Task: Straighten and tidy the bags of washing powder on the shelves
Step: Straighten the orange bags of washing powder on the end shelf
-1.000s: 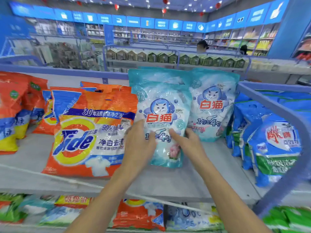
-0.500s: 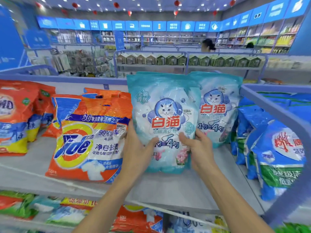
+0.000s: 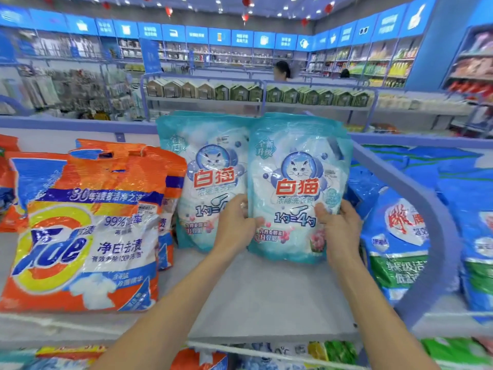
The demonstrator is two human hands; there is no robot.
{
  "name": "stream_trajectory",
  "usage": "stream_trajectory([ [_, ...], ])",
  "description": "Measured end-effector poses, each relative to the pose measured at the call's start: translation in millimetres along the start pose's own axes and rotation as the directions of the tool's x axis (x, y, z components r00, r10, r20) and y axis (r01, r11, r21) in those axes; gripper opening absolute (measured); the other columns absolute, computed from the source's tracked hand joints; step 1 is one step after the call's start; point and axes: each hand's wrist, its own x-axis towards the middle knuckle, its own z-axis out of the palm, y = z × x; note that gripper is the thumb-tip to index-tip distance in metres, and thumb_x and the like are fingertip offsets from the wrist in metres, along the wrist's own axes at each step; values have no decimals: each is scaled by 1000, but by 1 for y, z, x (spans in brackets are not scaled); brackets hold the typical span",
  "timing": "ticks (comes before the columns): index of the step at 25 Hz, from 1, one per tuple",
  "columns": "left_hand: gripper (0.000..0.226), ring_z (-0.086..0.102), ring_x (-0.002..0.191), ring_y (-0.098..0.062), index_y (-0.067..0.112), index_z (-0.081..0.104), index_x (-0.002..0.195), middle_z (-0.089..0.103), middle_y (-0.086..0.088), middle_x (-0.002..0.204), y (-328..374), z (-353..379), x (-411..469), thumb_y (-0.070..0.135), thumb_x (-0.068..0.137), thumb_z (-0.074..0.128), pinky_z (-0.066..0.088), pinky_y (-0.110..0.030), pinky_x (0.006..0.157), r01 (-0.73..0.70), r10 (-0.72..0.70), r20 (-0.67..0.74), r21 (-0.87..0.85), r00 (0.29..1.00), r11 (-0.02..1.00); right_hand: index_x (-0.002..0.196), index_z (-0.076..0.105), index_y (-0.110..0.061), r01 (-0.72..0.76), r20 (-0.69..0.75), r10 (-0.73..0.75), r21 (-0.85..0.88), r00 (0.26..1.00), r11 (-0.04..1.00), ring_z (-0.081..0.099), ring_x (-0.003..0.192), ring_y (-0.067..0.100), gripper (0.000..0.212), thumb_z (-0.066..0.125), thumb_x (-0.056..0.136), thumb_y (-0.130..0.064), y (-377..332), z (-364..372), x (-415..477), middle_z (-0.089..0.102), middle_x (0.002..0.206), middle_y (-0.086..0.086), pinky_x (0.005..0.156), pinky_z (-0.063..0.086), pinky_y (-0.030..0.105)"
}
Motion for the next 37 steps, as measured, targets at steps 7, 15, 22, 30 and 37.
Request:
stream_trajectory([
  [7,40,65,104,-37,21,60,121,73,-8,110,-2,26,-6,32,85,74,51,-44,84,-34,131,-180,461,975,887,105,57,-18,32,-51,-48,-279,998,960,65,92,24,15,62,92,-23,8,15,14,68,98,0,80,54,33],
  [15,54,53,115,-35,5,52,125,57,-14,122,0,24,-9,25,84,79,42,-42,93,-99,222,-162,551,961,829,149,23,-14,0,114,80,-577,990,817,51,128,30,119,70,51,-64,21,6,-18,47,137,10,107,44,53],
  [22,68,53,116,-39,6,42,141,58,-19,126,-11,14,-31,13,80,72,43,-48,100,-149,194,-19,570,981,808,158,-11,-1,143,278,145,-796,950,589,14,152,38,111,64,93,-50,16,-9,-44,4,166,22,121,19,46],
  [30,46,59,124,-31,10,60,136,67,-13,130,-31,-43,-104,23,92,65,45,-43,105,-210,169,128,698,977,684,145,45,-4,518,562,-8,-756,827,400,39,141,31,59,60,99,-37,11,-31,-111,42,154,14,112,31,37],
  [37,46,52,130,-33,10,56,141,62,-10,137,-47,-126,-191,27,98,61,44,-48,107,-237,257,94,757,962,608,145,52,-12,621,649,-45,-703,759,345,41,142,28,57,49,102,-50,6,-24,-229,51,151,9,118,29,41],
])
